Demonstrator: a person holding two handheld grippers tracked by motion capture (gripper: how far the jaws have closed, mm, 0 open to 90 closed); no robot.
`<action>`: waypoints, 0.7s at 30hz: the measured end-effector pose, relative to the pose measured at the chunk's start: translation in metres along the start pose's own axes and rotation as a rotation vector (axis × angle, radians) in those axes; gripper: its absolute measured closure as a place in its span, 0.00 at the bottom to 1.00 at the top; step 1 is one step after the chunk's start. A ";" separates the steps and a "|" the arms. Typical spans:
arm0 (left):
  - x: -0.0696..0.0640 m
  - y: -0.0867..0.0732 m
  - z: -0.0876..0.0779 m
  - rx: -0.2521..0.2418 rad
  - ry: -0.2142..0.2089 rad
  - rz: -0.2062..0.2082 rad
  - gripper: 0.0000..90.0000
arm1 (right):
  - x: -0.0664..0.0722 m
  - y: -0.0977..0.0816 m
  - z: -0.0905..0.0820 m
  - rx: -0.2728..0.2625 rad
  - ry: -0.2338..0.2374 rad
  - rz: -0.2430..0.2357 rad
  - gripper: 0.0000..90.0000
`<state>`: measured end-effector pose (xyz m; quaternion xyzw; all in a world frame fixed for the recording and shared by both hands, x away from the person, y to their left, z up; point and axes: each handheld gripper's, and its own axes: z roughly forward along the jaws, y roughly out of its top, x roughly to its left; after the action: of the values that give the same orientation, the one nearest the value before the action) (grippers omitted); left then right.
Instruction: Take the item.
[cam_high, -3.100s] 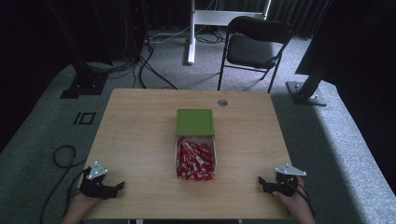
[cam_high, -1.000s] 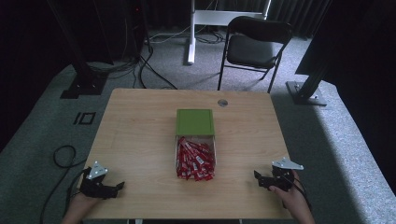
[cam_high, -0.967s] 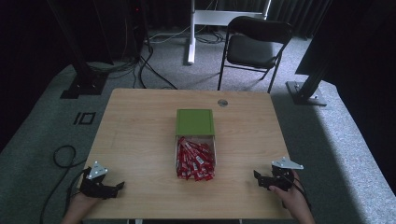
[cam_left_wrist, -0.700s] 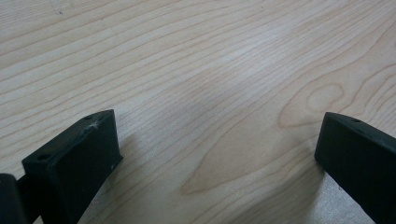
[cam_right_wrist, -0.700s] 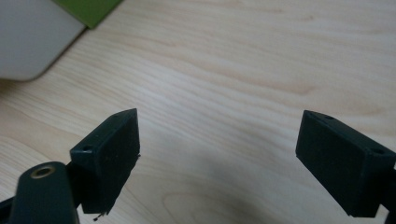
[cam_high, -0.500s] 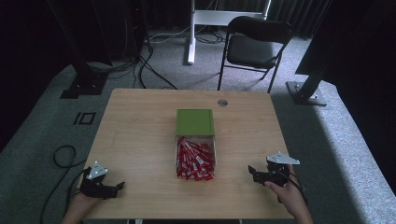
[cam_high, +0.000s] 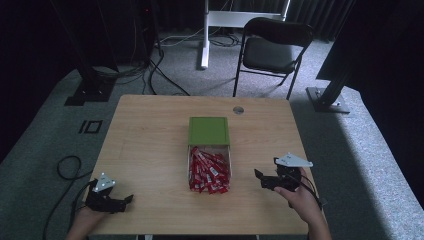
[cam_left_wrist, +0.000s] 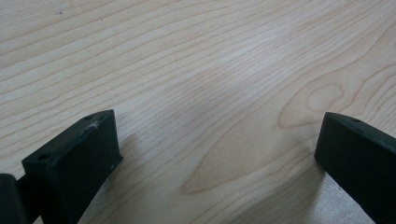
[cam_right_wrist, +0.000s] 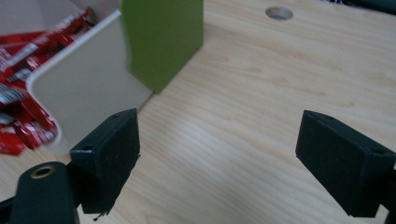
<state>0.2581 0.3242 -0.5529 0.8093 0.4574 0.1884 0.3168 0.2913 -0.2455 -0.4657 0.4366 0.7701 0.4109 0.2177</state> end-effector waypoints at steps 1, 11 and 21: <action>0.000 0.000 0.000 0.000 0.000 0.000 0.01 | 0.001 0.002 0.000 -0.003 0.005 -0.004 0.15; 0.000 0.000 0.000 0.000 0.000 0.000 0.01 | 0.016 0.018 0.005 -0.027 0.050 -0.028 0.15; 0.000 0.000 0.000 0.000 0.000 0.000 0.01 | 0.033 0.031 0.013 -0.029 0.097 -0.064 0.15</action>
<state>0.2582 0.3242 -0.5529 0.8093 0.4573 0.1885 0.3169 0.2978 -0.2029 -0.4469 0.3882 0.7873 0.4355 0.1995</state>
